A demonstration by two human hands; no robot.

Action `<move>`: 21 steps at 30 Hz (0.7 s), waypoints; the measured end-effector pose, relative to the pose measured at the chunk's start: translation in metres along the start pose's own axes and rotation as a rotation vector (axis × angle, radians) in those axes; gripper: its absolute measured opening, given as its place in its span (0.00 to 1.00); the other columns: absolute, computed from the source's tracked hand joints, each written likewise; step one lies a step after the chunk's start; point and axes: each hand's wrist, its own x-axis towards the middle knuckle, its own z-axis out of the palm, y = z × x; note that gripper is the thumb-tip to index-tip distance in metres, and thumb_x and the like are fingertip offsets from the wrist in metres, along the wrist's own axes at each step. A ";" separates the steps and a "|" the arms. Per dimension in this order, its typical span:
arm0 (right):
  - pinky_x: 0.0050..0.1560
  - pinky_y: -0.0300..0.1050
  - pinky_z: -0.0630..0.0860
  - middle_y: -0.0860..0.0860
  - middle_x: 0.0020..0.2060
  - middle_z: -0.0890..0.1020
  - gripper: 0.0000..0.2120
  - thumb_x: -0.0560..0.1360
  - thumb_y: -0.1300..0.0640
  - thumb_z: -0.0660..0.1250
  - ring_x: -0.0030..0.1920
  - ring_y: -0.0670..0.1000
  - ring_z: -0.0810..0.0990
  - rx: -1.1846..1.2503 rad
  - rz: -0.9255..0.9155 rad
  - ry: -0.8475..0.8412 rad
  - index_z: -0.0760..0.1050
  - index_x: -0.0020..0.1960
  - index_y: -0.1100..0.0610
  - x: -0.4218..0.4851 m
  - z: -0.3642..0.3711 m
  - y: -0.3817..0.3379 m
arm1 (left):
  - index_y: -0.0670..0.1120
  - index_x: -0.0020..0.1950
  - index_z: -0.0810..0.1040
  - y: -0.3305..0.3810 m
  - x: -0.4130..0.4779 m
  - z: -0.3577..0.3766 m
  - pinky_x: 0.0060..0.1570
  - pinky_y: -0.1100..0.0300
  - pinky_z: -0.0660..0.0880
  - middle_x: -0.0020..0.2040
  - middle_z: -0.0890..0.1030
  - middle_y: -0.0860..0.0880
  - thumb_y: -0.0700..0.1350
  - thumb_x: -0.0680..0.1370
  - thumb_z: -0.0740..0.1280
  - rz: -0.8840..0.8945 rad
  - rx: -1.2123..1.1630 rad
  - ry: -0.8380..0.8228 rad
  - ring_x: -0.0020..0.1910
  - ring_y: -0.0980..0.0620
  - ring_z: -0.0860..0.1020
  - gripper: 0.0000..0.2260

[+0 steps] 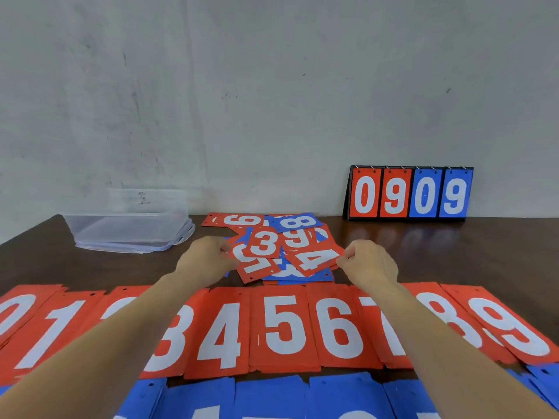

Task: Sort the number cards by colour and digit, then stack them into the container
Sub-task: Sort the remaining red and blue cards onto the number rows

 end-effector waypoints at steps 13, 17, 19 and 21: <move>0.72 0.57 0.58 0.54 0.75 0.60 0.56 0.64 0.29 0.70 0.75 0.57 0.59 0.042 0.013 -0.219 0.47 0.78 0.55 0.043 0.041 -0.013 | 0.44 0.66 0.71 0.029 0.073 0.060 0.61 0.50 0.73 0.66 0.72 0.44 0.72 0.71 0.61 -0.144 0.193 0.027 0.65 0.44 0.70 0.37; 0.72 0.56 0.60 0.53 0.75 0.62 0.54 0.65 0.29 0.69 0.74 0.56 0.61 0.025 0.002 -0.234 0.48 0.78 0.54 0.049 0.053 -0.008 | 0.45 0.67 0.72 0.035 0.086 0.075 0.72 0.44 0.59 0.72 0.65 0.41 0.77 0.66 0.61 -0.220 0.283 -0.021 0.73 0.40 0.60 0.43; 0.71 0.55 0.62 0.52 0.73 0.64 0.52 0.65 0.30 0.70 0.73 0.56 0.63 0.042 -0.009 -0.215 0.50 0.77 0.52 0.051 0.053 -0.005 | 0.45 0.70 0.70 0.036 0.088 0.079 0.72 0.44 0.56 0.74 0.63 0.41 0.75 0.67 0.62 -0.224 0.296 -0.010 0.74 0.39 0.59 0.43; 0.70 0.55 0.62 0.52 0.73 0.64 0.50 0.65 0.32 0.71 0.72 0.55 0.63 0.049 -0.018 -0.192 0.52 0.76 0.51 0.052 0.053 -0.003 | 0.46 0.71 0.67 0.035 0.090 0.079 0.72 0.44 0.57 0.74 0.63 0.41 0.74 0.68 0.64 -0.233 0.280 -0.006 0.74 0.40 0.59 0.42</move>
